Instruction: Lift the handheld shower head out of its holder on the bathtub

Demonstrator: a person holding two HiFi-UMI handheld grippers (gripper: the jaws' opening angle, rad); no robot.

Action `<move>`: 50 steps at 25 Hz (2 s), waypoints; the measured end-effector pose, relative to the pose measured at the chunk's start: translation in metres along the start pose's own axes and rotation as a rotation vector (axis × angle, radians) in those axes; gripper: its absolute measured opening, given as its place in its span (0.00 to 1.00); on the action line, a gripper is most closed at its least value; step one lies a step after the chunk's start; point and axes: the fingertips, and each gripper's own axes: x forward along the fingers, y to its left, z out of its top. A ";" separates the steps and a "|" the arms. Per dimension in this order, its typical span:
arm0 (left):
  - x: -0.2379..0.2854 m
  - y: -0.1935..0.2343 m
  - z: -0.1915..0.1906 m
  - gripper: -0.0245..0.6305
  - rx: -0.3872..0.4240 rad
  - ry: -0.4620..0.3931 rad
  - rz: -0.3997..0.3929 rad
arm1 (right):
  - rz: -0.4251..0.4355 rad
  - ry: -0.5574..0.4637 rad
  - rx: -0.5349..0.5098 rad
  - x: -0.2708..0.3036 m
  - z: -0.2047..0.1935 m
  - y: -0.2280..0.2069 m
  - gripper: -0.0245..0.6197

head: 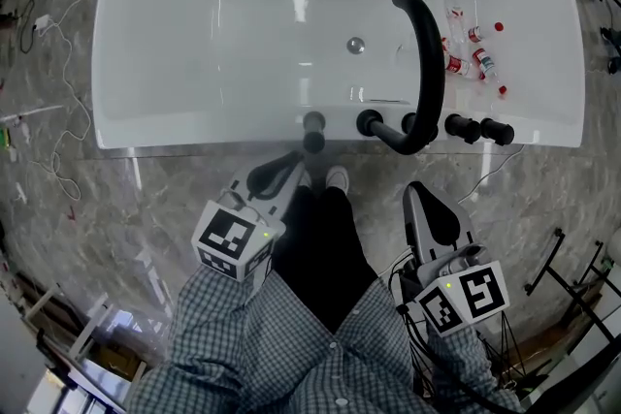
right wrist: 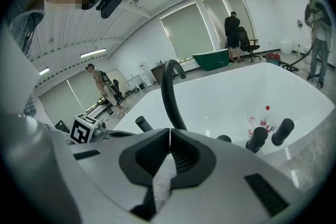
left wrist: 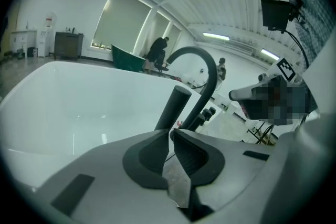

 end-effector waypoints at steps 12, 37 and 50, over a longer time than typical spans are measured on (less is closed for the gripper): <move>0.042 0.028 -0.046 0.06 0.115 0.141 0.062 | 0.007 0.044 0.033 0.026 -0.027 -0.027 0.07; 0.096 0.043 -0.055 0.20 0.260 0.108 0.079 | -0.002 0.091 0.071 0.044 -0.058 -0.056 0.07; 0.120 0.045 -0.052 0.22 0.298 0.098 0.084 | -0.007 0.105 0.093 0.047 -0.071 -0.059 0.07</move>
